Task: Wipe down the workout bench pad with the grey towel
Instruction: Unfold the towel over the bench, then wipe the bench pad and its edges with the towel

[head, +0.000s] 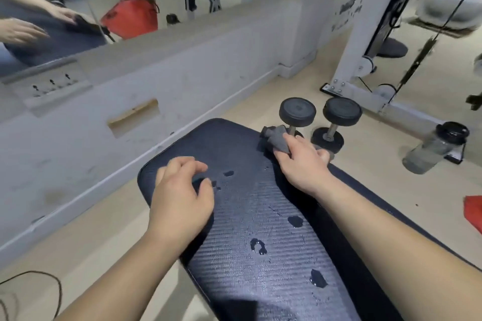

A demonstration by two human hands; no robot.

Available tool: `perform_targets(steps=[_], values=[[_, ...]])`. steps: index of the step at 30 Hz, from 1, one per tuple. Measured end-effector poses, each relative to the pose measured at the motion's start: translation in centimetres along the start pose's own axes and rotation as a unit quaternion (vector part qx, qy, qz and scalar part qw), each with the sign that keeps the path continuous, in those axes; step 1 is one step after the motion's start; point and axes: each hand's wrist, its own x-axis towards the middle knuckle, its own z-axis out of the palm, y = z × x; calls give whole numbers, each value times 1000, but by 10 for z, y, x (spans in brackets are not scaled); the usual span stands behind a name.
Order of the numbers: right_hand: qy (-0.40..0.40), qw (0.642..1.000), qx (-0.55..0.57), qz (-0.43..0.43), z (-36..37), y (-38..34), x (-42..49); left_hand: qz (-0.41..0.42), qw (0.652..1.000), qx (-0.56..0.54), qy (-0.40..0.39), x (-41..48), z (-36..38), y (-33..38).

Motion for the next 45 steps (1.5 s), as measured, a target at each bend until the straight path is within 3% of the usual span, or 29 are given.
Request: perform_targets(steps=[4,8,14,17,22,25,28,33,36,39,45], values=[[-32,999,6,9,4,-7,-14,-7,988,130,-77,-15,-14,-19],[-75,997,12,-2,4,-20,-36,-21,981,153,-122,-25,-23,-36],[-172,963,-11,-206,32,-47,-102,52,983,126,-122,-25,-35,-66],[-181,950,-40,-253,30,-36,-77,80,982,113,-129,-20,-37,-78],[-112,983,-100,-107,24,-35,8,76,986,66,-130,-13,-37,-90],[-94,985,-135,-52,42,-53,24,69,987,48,-137,-7,-38,-92],[-103,979,-159,-75,58,-79,3,75,988,20,-136,-6,-40,-96],[-172,944,-155,-235,65,-98,-91,45,995,44,-75,-11,-45,-107],[-206,926,-169,-268,55,-87,-94,36,996,43,-74,-12,-43,-109],[-220,934,-169,-226,48,-90,-37,34,996,22,-79,-9,-41,-112],[-111,973,-181,-88,85,-120,31,23,998,-10,-66,-6,-40,-120]])
